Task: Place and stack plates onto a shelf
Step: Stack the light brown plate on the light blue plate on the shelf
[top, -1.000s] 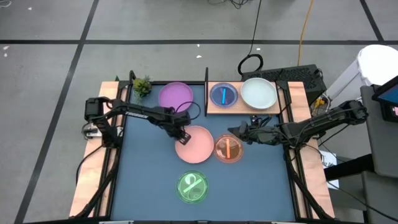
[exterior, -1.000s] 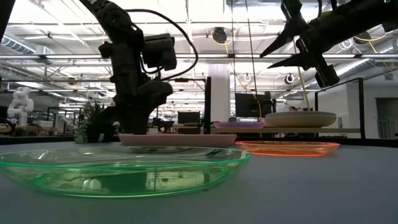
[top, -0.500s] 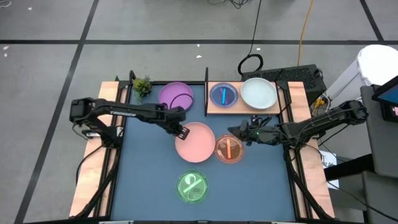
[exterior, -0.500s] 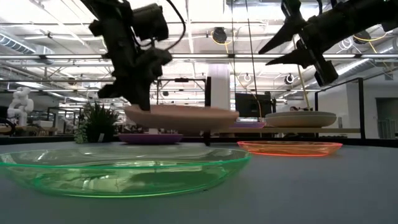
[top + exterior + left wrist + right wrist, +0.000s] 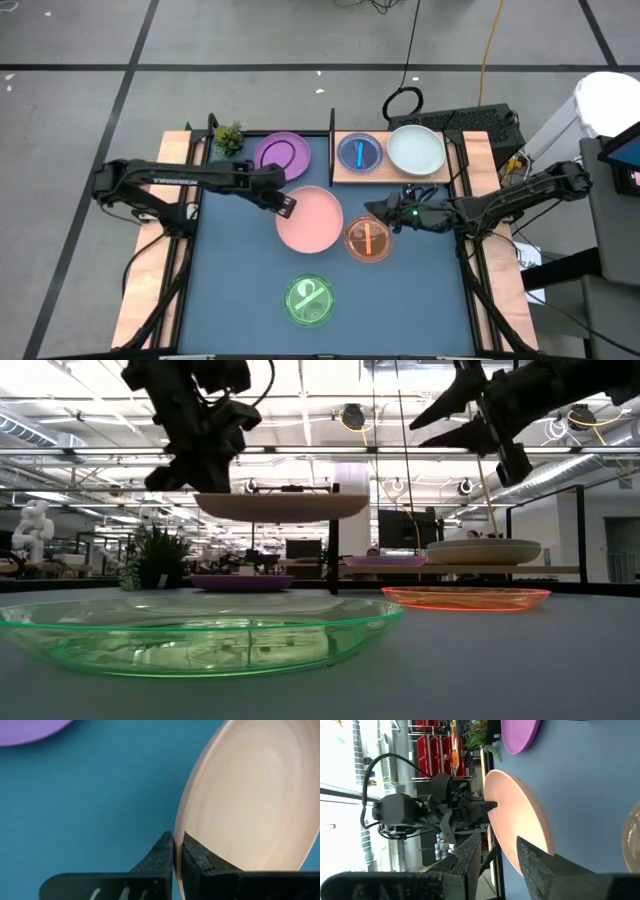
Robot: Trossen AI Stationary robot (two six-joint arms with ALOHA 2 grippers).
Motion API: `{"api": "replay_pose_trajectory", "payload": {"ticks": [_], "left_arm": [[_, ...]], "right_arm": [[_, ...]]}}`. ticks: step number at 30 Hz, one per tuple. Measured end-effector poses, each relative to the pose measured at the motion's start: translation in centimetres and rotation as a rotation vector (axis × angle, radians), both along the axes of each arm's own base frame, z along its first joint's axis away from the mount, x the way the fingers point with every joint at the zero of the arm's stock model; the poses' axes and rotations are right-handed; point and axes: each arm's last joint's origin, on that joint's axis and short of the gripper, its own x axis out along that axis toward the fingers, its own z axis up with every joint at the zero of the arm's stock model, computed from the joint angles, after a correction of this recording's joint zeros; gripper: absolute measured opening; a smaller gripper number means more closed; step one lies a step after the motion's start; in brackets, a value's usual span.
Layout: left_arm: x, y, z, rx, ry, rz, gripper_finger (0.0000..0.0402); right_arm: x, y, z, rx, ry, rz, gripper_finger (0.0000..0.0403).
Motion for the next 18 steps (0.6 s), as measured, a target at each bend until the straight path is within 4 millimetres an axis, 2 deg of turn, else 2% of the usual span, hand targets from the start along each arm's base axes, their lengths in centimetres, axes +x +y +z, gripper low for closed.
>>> {"api": "replay_pose_trajectory", "payload": {"ticks": [9, 18], "left_arm": [[-2.2, -0.2, 2.7, 0.046, -0.075, 0.039, 0.0012], [-3.9, -0.2, 4.6, 0.055, -0.152, 0.098, 0.0012]], "right_arm": [[0.9, -0.2, 3.5, -0.087, -0.034, -0.048, 0.0112], [1.9, -0.7, 7.0, -0.138, 0.077, -0.065, 0.0112]]}}
